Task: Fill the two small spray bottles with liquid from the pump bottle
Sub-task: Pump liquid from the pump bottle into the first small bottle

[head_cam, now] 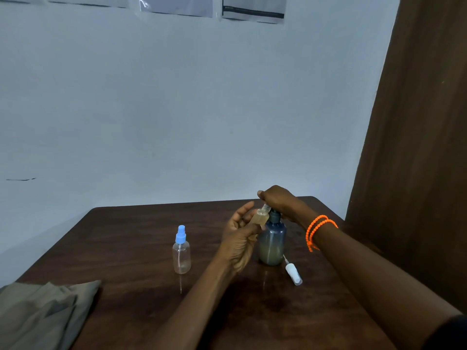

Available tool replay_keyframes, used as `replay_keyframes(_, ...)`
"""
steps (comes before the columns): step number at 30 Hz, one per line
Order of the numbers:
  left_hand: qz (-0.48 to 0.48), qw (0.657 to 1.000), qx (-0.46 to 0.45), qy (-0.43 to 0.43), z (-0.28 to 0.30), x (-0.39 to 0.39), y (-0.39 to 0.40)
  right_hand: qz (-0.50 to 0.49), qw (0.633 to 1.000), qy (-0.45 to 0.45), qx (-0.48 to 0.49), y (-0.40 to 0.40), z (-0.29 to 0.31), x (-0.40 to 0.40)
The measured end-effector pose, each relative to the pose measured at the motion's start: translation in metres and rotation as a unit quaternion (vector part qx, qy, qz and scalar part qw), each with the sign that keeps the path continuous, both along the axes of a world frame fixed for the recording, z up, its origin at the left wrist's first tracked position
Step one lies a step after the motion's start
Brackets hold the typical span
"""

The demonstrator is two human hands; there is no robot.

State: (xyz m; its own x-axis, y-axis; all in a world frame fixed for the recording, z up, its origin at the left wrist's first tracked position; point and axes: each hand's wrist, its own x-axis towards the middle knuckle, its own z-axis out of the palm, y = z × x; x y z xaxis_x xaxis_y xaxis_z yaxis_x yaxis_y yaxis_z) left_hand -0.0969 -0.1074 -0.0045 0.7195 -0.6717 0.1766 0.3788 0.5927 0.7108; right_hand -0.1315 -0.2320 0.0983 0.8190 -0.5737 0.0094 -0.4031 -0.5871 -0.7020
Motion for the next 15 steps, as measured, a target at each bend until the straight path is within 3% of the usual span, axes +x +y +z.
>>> replay_keyframes(15,0.045,0.995,0.060,-0.065,-0.0047,0.0021,0.0052,-0.008,1.000,0.008,0.029,-0.0049,-0.0013,-0.0006)
